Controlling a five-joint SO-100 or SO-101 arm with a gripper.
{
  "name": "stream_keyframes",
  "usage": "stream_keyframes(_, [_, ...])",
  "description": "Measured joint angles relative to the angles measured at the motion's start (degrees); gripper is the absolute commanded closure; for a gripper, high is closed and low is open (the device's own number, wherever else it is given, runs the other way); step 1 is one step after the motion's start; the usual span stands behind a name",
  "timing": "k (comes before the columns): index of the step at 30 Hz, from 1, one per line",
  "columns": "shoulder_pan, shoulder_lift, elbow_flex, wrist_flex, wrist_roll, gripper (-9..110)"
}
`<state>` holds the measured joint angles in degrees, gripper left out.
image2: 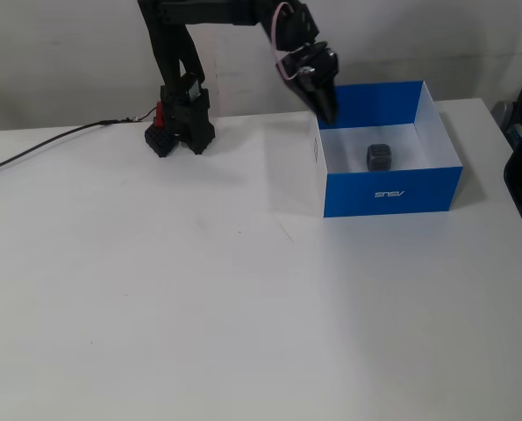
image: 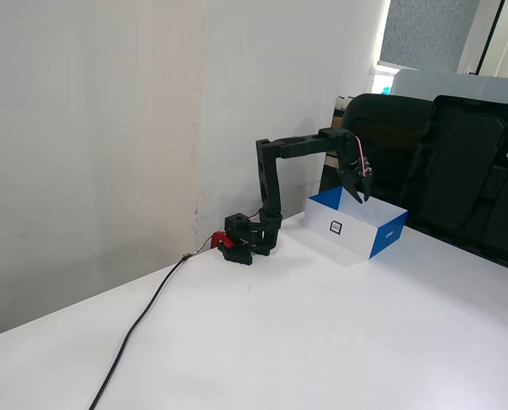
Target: Grasp the gray block and put it in the box.
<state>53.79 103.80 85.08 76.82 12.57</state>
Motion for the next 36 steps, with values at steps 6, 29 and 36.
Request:
stream_keyframes(6, [-10.46, 4.31, -1.67, 4.83, -1.58, 101])
stream_keyframes(29, [-51.06, 35.24, 24.61, 0.26, -13.36, 101])
stream_keyframes(36, [-61.17, 42.28, 33.40, -1.93, -18.02, 101])
